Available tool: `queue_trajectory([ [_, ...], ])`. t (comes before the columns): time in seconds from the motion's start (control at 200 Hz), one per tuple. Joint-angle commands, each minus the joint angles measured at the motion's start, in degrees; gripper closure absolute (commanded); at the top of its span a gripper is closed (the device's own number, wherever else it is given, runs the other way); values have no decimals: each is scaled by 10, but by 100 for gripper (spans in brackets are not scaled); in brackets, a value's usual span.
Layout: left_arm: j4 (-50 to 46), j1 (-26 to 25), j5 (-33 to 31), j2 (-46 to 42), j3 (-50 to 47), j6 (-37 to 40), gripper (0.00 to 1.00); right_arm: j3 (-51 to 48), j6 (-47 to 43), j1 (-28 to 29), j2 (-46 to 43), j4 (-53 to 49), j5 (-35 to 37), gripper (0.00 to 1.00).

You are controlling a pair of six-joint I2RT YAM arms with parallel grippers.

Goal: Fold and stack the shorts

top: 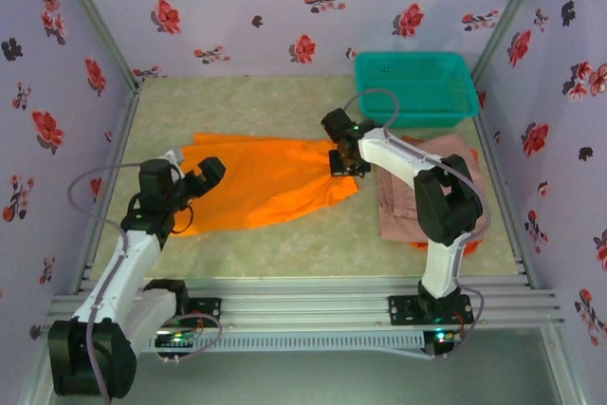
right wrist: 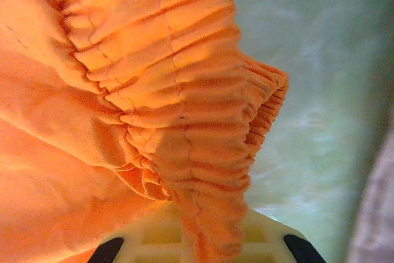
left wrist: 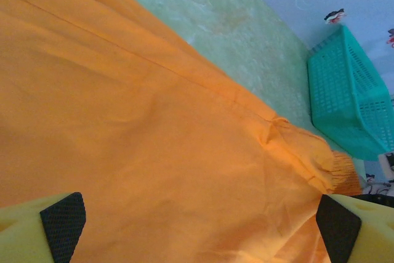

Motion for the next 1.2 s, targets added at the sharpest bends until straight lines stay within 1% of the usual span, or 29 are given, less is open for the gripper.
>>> queue_trajectory([
  [0.0, 27, 2, 12, 13, -26, 10, 1, 41, -48, 1, -1, -94, 99, 100],
  [0.07, 37, 1, 16, 20, -37, 7, 1, 71, -64, 2, 10, -127, 141, 100],
  [0.41, 60, -13, 19, 26, -66, 5, 1, 200, -122, 2, 16, -255, 275, 100],
  [0.76, 96, -51, 33, 32, -75, 5, 1, 318, -148, 8, 49, -347, 367, 100],
  [0.94, 113, -62, 33, 43, -82, -1, 1, 406, -143, 37, 90, -388, 388, 100],
  [1.195, 131, -69, 33, 56, -91, -5, 1, 560, -119, 113, 183, -437, 388, 100],
])
